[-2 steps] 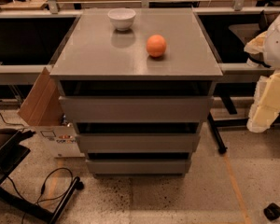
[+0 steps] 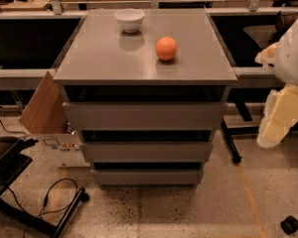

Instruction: Open bottom drawer

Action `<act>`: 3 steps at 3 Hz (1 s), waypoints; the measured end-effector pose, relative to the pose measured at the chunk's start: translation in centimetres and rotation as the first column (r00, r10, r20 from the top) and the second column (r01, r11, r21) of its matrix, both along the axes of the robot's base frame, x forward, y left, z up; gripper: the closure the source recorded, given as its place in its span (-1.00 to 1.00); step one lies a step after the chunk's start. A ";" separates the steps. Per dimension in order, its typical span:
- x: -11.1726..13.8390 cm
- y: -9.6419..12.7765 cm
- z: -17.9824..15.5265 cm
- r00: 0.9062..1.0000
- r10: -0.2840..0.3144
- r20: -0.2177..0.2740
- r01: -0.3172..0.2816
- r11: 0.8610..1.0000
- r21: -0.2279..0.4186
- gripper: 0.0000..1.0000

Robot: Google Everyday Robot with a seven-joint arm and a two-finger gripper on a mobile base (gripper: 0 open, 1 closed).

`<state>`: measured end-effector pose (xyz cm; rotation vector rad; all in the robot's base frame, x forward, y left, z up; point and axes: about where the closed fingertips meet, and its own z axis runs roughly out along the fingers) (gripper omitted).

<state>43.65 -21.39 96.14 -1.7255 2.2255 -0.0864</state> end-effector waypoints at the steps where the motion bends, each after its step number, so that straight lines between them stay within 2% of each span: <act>1: -0.6 1.1 -5.4 1.000 0.021 -0.002 -0.021 0.999 0.031 -1.00; 2: -2.3 3.0 -11.7 0.997 0.074 0.003 -0.075 0.994 0.075 -1.00; 3: -3.8 4.7 -20.4 0.992 0.120 -0.029 -0.116 0.987 0.111 -1.00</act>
Offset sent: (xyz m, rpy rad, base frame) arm -0.0301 0.0563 -0.2928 0.1457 -0.0433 0.1087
